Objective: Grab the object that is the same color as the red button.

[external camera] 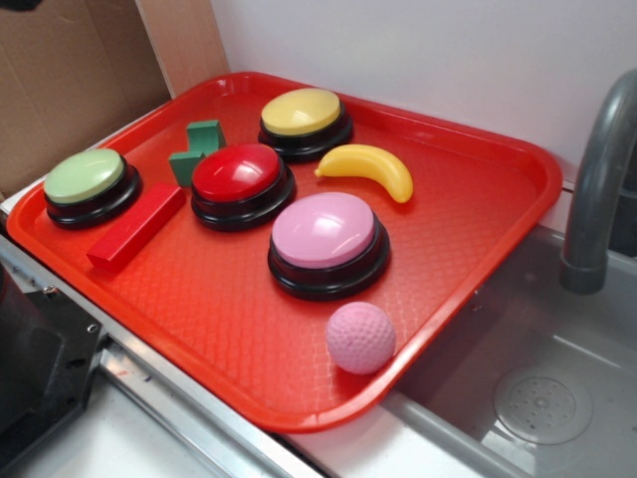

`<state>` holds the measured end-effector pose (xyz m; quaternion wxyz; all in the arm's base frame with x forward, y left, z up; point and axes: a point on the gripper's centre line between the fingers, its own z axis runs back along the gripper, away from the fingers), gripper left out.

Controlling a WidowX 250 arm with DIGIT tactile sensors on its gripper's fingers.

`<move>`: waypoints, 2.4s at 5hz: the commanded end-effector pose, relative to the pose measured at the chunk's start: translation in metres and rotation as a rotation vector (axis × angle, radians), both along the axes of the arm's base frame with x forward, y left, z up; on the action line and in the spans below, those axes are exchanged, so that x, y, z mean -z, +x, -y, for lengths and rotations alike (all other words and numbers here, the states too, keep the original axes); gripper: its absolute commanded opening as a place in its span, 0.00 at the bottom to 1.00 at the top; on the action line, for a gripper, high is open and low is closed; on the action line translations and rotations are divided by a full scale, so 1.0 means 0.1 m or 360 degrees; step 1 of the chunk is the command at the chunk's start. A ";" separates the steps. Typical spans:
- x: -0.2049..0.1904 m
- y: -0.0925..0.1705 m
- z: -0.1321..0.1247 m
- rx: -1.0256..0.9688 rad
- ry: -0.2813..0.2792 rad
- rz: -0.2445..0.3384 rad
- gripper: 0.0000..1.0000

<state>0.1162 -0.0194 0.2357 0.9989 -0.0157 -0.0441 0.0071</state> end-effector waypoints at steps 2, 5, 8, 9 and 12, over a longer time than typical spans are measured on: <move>0.34 0.12 -0.20 -0.0086 0.0065 -0.0045 1.00; 1.44 0.29 -0.59 -0.0523 0.0186 -0.0022 1.00; 2.05 0.29 -0.80 -0.0700 0.0206 -0.0075 1.00; 2.17 0.29 -0.84 -0.0692 0.0100 -0.0061 1.00; 2.16 0.32 -0.74 -0.0641 0.0080 -0.0048 0.00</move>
